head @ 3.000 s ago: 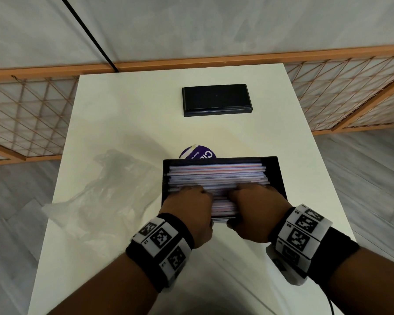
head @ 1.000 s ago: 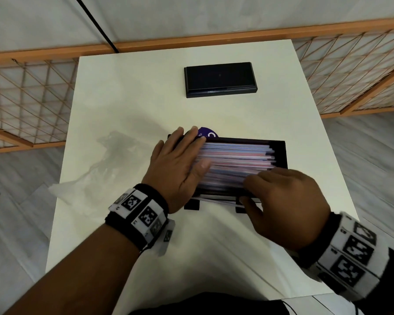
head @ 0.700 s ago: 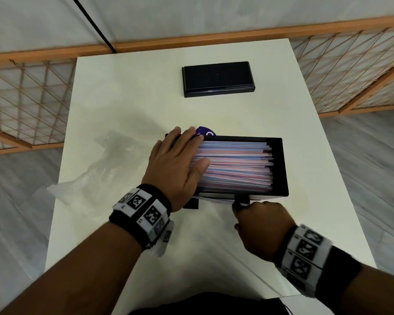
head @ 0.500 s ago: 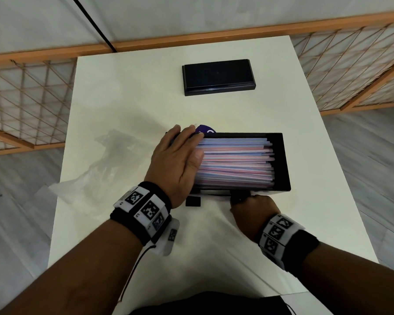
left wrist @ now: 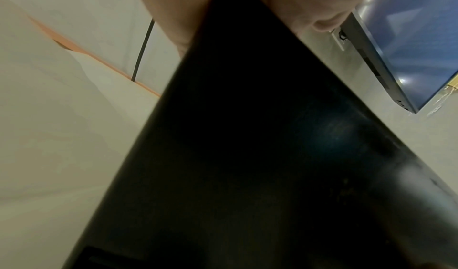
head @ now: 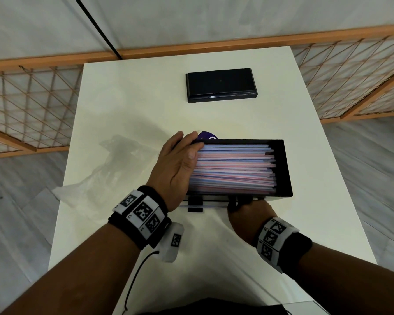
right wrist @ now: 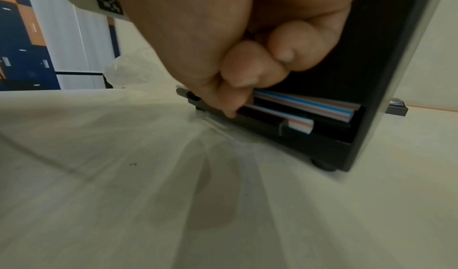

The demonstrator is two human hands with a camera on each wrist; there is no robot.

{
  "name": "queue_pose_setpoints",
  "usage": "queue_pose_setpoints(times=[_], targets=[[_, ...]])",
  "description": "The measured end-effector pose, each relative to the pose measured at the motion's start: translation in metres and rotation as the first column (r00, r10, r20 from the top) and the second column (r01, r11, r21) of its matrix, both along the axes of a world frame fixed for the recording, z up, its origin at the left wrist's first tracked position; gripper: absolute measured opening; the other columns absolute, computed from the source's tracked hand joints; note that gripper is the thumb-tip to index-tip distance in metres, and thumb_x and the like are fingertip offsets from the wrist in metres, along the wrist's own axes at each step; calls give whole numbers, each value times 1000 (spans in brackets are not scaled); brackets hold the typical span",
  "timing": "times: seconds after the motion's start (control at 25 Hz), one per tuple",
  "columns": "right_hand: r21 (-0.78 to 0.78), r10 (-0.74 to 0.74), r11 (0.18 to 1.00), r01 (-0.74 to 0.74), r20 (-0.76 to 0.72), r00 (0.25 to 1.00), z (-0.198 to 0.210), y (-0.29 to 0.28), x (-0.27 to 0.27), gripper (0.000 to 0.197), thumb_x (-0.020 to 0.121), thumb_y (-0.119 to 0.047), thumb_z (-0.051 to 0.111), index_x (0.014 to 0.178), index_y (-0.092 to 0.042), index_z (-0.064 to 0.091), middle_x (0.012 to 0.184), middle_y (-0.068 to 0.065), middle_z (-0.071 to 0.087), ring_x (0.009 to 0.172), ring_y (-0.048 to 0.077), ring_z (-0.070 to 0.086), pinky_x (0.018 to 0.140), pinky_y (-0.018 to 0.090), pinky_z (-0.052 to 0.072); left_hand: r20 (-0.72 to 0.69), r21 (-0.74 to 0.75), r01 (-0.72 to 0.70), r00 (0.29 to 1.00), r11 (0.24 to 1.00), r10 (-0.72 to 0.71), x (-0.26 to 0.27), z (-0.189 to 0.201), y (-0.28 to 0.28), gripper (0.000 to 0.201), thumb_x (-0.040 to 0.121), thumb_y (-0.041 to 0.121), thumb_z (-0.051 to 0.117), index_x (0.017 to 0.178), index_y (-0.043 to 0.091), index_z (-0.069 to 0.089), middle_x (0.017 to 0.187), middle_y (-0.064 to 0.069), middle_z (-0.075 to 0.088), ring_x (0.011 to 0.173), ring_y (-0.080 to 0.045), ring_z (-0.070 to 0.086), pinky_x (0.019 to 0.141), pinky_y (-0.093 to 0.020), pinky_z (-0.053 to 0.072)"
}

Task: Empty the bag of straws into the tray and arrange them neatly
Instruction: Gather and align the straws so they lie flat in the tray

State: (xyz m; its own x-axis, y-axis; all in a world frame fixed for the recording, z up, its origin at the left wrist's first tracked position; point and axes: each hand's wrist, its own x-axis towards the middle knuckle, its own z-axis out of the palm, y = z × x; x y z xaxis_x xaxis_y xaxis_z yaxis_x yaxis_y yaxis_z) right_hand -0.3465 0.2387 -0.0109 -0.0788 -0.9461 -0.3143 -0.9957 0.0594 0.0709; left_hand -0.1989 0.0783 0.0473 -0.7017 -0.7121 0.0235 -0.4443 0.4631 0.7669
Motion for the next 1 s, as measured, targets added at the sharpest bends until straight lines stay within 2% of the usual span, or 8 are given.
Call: queue_pose_setpoints(times=[0.2, 0.4, 0.6, 0.64, 0.76, 0.88, 0.92, 1.0], targets=[[67, 2, 998, -6, 55, 998, 24, 1, 3, 22, 40, -4, 75, 52, -12, 58, 43, 12, 52, 28, 28, 47, 32, 27, 37, 16, 10, 4, 1000, 1000, -4, 1, 2, -1, 102, 89, 80, -2, 143, 17, 56, 159, 5, 41, 151, -7, 18, 116, -4, 5], [-181, -31, 983, 36, 33, 999, 93, 14, -3, 23, 44, -7, 74, 54, -15, 56, 41, 1, 49, 29, 28, 45, 45, 22, 18, 8, 67, 15, 1000, 998, -15, 2, 3, -1, 90, 93, 76, 9, 145, 17, 55, 159, 10, 39, 152, -3, 15, 119, -7, 8], [-260, -123, 957, 127, 31, 992, 126, -6, -21, 37, 44, -5, 73, 55, -20, 40, 39, 3, 47, 27, 28, 43, 50, 17, 4, -36, 118, 25, 999, 993, -21, 1, 19, -4, 68, 99, 58, 22, 141, 18, 57, 145, 23, 42, 136, 25, 21, 110, 3, 9], [-251, -117, 960, 121, 33, 993, 127, -12, -22, 41, 41, -6, 73, 55, -21, 37, 39, 3, 47, 27, 28, 43, 52, 16, 3, -14, 85, 25, 1000, 996, -24, 0, 22, -4, 61, 100, 52, 29, 141, 17, 57, 145, 22, 44, 136, 24, 23, 111, 1, 10], [-192, -86, 977, 88, 15, 996, 122, -22, -22, 30, 39, -11, 74, 53, -20, 49, 39, 0, 49, 28, 26, 46, 47, 18, 15, 131, -52, 53, 990, 997, -46, -3, 18, -5, 61, 93, 47, 47, 143, 12, 56, 156, -2, 46, 150, -15, 31, 122, -27, 22], [-277, -112, 951, 138, 109, 988, 119, -20, -20, 19, 58, -27, 73, 63, -19, 57, 56, -1, 57, 46, 29, 56, 43, 24, 30, 138, -277, 78, 990, 958, -41, 0, 16, 2, 60, 83, 39, 50, 130, 4, 64, 147, -17, 53, 142, -36, 43, 118, -49, 35], [-331, -106, 930, 157, 165, 981, 114, -21, -22, 22, 69, -39, 66, 73, -18, 62, 69, 1, 62, 60, 29, 60, 48, 30, 42, 123, -342, 95, 991, 935, -56, -2, 17, 5, 60, 78, 36, 51, 126, 2, 65, 144, -19, 55, 139, -39, 46, 116, -51, 37], [-253, -115, 952, 171, 222, 968, 106, -28, -25, 61, 76, -64, 48, 110, -16, 66, 110, 8, 65, 99, 32, 61, 81, 43, 52, 178, -364, 197, 974, 910, -140, -11, 21, 15, 69, 71, 38, 51, 129, 2, 62, 145, -18, 53, 138, -38, 47, 115, -52, 38]])
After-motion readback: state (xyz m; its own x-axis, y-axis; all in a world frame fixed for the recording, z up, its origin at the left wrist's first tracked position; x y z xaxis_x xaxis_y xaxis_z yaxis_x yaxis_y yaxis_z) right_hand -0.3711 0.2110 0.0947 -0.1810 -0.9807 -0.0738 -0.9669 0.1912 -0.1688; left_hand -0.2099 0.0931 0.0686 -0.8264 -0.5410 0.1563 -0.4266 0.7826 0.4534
